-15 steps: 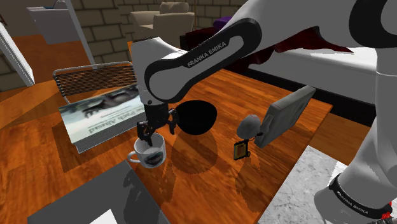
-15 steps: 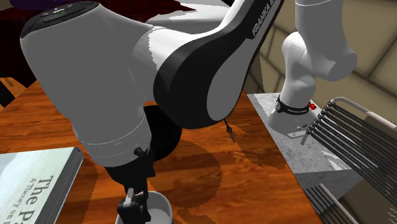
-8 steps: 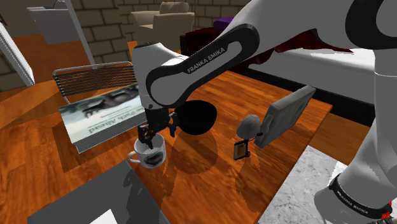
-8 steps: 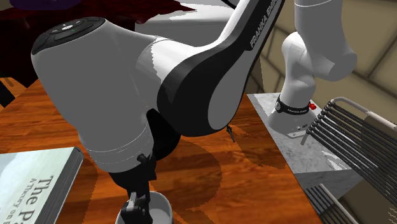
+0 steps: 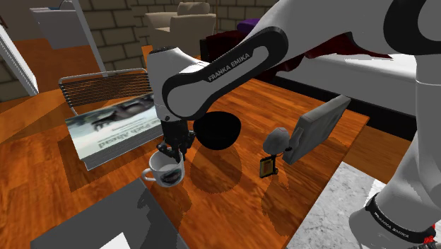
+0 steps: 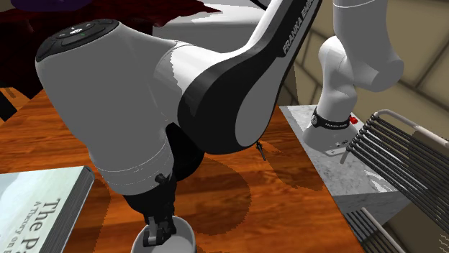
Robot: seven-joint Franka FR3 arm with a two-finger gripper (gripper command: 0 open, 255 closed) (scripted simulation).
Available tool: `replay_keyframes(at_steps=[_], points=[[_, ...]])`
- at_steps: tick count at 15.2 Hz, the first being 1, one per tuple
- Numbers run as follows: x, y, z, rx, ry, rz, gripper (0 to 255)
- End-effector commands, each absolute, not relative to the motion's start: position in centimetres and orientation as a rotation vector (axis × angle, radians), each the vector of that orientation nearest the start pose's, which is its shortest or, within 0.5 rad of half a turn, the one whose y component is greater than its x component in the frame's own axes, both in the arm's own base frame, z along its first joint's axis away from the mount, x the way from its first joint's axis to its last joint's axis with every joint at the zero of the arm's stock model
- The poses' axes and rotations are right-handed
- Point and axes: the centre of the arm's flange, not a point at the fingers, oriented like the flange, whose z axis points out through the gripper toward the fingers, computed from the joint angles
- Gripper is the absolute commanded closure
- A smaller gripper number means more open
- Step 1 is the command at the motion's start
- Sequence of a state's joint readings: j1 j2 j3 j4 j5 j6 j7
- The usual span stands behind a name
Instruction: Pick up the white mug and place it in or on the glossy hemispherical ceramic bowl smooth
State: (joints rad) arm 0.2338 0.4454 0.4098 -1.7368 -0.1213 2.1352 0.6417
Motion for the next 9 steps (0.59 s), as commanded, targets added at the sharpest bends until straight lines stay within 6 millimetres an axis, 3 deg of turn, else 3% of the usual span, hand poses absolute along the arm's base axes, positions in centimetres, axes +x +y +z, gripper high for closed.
replay_keyframes(at_steps=[1,5,9], points=[[54.2,36.9,33.9,-3.088,-0.050,0.075,255],[54.2,36.9,33.9,-3.088,-0.050,0.075,255],[54.2,36.9,36.0,-3.088,-0.050,0.075,255]])
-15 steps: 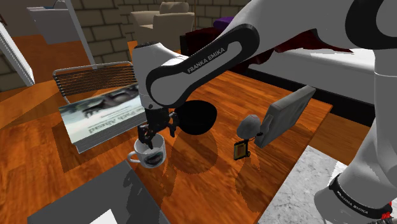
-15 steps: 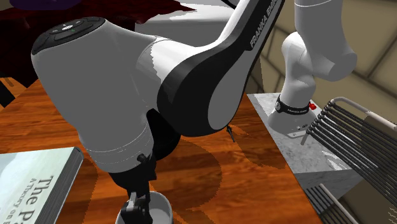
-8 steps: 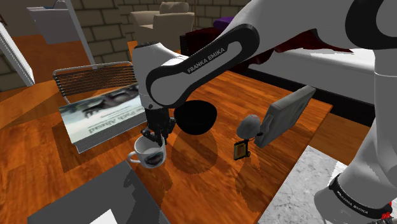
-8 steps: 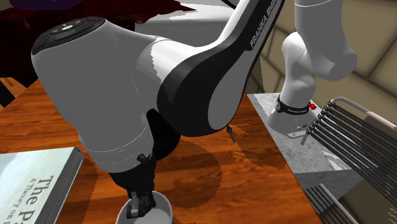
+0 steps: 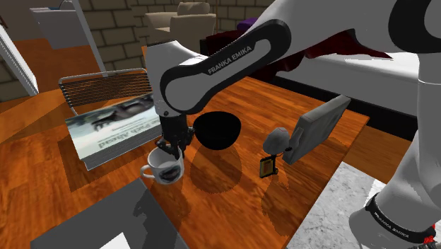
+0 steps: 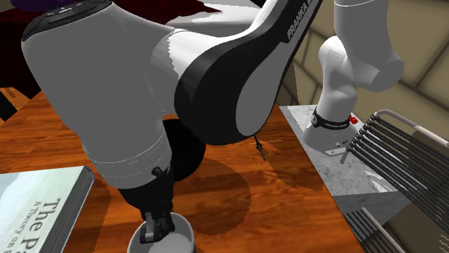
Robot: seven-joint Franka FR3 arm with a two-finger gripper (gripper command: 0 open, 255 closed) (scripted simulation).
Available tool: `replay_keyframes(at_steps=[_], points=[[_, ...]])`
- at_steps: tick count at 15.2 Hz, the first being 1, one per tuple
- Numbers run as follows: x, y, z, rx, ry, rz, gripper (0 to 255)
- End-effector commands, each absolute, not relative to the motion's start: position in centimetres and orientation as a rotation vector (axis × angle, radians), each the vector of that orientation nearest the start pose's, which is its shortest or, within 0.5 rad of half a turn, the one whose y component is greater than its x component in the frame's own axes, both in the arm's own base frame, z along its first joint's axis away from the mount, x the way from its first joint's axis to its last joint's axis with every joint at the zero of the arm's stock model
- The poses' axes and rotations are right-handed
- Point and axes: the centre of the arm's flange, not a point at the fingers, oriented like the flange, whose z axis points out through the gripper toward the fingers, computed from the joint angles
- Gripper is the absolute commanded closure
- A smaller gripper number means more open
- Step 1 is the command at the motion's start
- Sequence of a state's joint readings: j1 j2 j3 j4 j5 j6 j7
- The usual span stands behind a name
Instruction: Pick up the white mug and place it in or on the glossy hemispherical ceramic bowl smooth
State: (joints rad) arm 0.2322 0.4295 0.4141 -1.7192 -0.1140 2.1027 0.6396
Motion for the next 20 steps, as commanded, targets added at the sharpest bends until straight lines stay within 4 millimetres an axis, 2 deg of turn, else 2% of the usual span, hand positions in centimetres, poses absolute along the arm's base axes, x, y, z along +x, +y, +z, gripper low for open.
replay_keyframes(at_steps=[1,20], points=[[54.2,36.9,36.6,-3.088,-0.050,0.075,255],[54.2,36.9,46.6,-3.088,-0.050,0.075,255]])
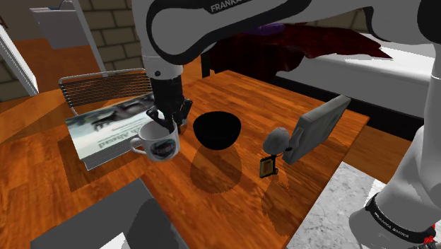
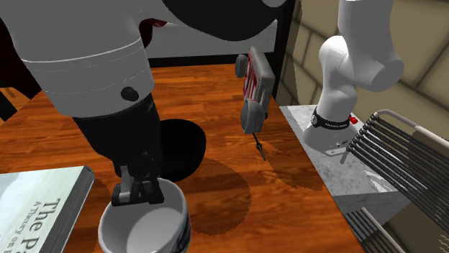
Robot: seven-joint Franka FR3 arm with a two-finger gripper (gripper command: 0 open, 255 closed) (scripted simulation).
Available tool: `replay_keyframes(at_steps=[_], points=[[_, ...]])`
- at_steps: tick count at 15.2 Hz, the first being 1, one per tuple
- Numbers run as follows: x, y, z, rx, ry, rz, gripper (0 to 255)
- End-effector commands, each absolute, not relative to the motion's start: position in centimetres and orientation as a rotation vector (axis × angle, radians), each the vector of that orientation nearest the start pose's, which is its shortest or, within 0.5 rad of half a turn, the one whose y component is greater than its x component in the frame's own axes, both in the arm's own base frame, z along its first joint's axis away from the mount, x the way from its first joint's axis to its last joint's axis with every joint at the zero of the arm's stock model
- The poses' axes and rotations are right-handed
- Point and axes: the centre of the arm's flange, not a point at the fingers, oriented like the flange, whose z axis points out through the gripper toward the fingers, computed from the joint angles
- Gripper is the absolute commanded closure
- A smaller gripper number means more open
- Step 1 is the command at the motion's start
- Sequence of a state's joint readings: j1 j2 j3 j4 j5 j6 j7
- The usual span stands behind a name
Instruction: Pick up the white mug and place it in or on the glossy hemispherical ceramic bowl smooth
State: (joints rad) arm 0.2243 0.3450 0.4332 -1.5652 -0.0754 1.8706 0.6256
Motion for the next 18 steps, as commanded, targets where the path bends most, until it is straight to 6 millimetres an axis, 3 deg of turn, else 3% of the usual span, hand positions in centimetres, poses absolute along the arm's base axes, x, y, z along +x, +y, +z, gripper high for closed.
replay_keyframes(at_steps=[1,9,18], points=[[54.2,36.9,47.1,-3.088,-0.050,0.075,255],[54.2,36.9,51.1,-3.088,-0.050,0.075,255],[55.2,25.1,51.9,-3.088,-0.050,0.075,255]])
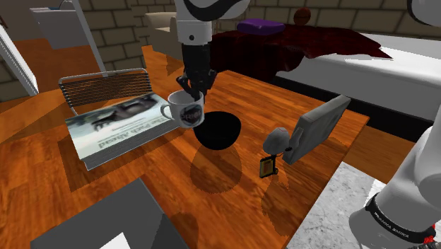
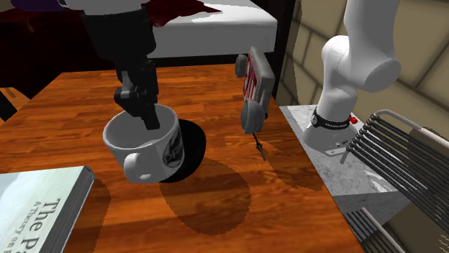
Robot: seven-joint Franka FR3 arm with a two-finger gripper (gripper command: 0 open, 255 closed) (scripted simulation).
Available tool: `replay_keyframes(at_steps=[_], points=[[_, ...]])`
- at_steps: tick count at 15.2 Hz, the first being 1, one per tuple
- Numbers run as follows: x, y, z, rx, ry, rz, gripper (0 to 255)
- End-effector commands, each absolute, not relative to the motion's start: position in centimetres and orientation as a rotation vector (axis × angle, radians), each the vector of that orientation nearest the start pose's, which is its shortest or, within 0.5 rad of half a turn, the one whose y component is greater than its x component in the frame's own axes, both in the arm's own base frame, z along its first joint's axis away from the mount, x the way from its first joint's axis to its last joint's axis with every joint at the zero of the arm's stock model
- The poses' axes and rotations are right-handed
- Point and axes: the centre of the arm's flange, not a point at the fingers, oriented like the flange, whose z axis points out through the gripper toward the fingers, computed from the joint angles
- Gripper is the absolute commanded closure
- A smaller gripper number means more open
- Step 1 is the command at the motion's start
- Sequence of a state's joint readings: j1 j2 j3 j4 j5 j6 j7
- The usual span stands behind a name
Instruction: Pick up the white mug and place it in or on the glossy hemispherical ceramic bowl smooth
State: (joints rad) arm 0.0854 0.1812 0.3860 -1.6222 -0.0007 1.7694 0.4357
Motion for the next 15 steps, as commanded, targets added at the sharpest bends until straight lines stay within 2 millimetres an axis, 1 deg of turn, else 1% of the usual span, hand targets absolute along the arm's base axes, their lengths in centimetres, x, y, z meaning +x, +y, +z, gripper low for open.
replay_keyframes(at_steps=[1,7,15], points=[[55.4,23.8,52.0,-3.088,-0.050,0.075,255],[56.1,15.8,52.5,-3.088,-0.050,0.075,255],[56.1,15.8,48.3,-3.088,-0.050,0.075,255]])
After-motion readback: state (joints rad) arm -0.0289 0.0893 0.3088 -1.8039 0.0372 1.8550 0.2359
